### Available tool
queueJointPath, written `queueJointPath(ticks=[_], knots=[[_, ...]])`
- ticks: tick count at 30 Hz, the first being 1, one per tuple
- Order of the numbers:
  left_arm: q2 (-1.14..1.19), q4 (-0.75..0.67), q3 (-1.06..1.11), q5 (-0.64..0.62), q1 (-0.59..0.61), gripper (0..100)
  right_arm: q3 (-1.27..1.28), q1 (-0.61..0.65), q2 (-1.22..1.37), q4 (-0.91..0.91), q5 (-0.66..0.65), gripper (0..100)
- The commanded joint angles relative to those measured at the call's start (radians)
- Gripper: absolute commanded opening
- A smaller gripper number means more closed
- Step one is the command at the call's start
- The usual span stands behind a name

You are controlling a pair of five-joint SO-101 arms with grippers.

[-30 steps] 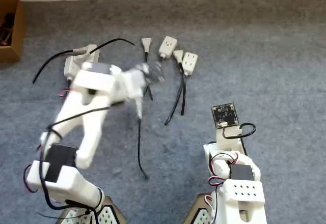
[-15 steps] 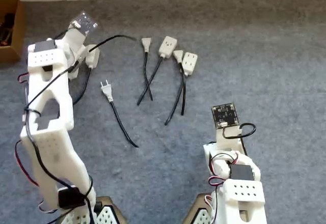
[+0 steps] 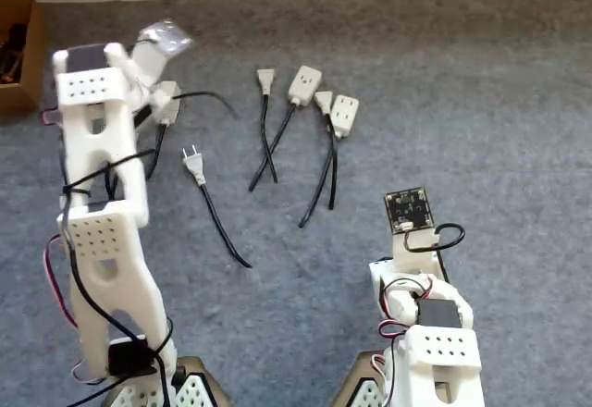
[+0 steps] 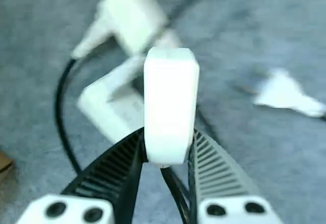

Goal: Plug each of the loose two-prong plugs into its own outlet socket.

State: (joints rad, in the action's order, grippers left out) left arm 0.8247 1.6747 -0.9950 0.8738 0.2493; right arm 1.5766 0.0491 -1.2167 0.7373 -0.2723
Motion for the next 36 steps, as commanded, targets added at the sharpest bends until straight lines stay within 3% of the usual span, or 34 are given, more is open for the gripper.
queueJointPath(ticks=[1,7,13,16,19,22,29,36], knots=[[-0.027,0.104,-0.091,-0.003,-0.068,0,-0.007,0.008,-0.008,-0.002,-0.011,0.9],[-0.217,0.104,0.134,-0.003,-0.104,0,-0.005,0.008,-0.010,-0.002,-0.040,0.9],[-0.591,0.087,0.806,0.075,-0.308,0,-0.005,0.008,-0.012,-0.002,-0.041,0.9],[-0.878,-0.068,1.205,0.078,-0.437,0,-0.005,0.008,-0.012,-0.002,-0.040,0.9],[-1.168,-0.222,1.590,0.167,-0.559,0,-0.005,0.008,-0.012,-0.002,-0.040,0.9],[-1.391,-0.328,1.870,0.175,-0.659,0,-0.005,0.008,-0.012,-0.002,-0.040,0.9],[-1.612,-0.275,2.100,0.161,-0.697,0,-0.005,0.008,-0.012,-0.002,-0.040,0.9],[-1.664,-0.470,2.170,0.095,-0.581,4,-0.005,0.008,-0.012,-0.002,-0.040,0.9]])
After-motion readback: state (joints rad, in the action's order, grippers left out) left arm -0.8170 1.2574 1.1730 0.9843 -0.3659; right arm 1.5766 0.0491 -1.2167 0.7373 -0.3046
